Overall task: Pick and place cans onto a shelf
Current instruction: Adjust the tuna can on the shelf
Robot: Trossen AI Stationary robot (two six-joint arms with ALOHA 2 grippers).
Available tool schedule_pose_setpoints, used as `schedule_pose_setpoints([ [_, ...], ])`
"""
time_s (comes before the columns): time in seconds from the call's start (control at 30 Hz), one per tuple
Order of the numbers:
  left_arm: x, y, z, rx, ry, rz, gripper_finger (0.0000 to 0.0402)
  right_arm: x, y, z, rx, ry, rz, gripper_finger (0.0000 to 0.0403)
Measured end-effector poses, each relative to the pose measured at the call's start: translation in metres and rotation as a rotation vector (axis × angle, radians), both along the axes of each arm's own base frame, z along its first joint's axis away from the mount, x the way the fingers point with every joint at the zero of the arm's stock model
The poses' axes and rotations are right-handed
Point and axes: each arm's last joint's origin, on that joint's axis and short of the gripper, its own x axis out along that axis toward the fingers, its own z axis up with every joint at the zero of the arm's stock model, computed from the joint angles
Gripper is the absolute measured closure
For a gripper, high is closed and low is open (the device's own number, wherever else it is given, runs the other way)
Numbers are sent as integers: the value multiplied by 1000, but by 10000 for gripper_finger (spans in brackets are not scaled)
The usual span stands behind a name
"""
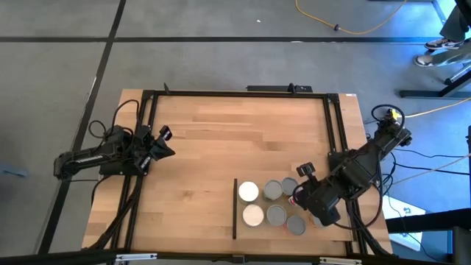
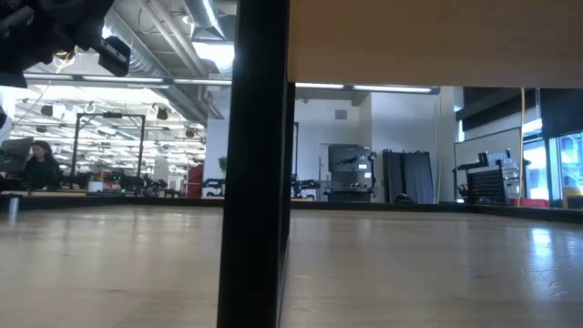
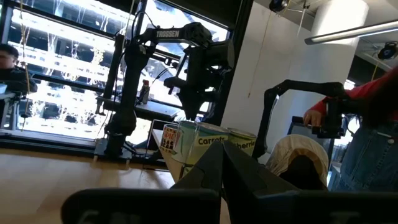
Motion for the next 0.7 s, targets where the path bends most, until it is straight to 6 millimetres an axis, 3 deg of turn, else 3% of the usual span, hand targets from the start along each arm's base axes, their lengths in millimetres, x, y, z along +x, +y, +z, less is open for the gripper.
schedule_pose_setpoints([
  [0.17, 0, 0, 0, 0, 0, 0, 401, -7, 7, 0, 26, 5, -107, 325],
  [0.5, 0, 0, 0, 23, -7, 9, 401, -18, 19, 0, 97, 69, -140, 328],
  [0.7, 0, 0, 0, 22, -7, 11, 401, -19, 20, -1, 158, 111, -305, 328],
])
